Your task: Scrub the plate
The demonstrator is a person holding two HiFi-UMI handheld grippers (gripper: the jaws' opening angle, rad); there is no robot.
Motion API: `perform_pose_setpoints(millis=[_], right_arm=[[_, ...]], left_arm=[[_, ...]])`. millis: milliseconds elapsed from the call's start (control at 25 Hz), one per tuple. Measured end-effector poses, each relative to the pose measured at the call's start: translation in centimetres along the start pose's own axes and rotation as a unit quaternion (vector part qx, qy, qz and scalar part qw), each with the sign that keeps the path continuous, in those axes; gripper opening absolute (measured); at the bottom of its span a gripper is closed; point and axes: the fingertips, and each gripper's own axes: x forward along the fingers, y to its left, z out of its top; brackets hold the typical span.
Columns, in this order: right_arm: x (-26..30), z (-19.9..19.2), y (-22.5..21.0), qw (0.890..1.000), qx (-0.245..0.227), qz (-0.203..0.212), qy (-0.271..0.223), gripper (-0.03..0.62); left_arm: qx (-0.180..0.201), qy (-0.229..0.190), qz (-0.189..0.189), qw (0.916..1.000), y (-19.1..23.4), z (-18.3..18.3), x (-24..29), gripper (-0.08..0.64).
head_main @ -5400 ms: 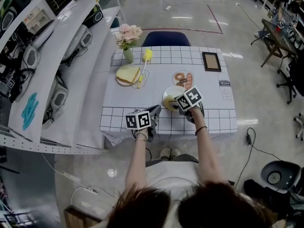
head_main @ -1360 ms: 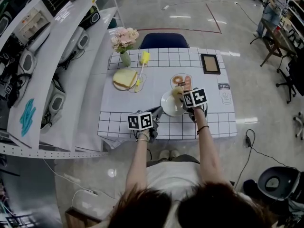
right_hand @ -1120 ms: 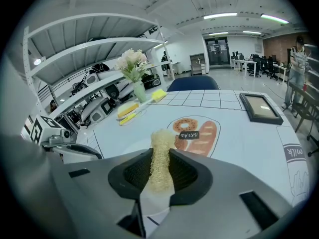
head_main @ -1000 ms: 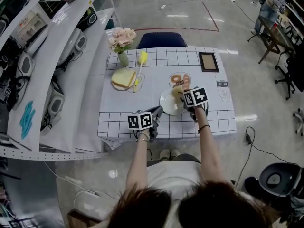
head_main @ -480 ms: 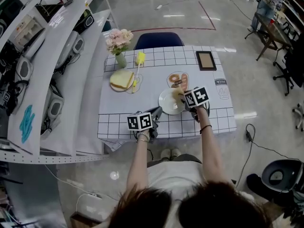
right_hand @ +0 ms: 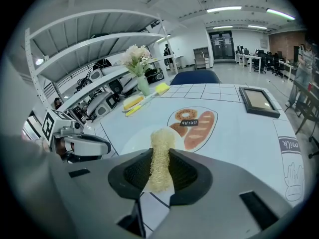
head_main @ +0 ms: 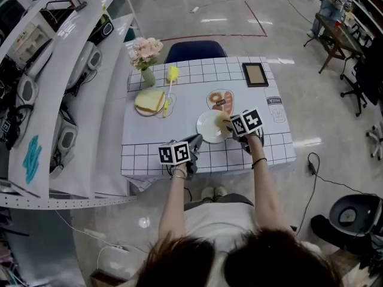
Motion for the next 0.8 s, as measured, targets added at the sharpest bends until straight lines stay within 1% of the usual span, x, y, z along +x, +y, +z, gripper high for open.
perform_pose_setpoints(millis=[800], right_arm=[[-0.7,-1.9,1.8,1.0,-0.007,0.017,0.019,0.074]], left_arm=[[0.0,-0.002,0.003,1.0,-0.4,-1.2,-0.7,0.011]])
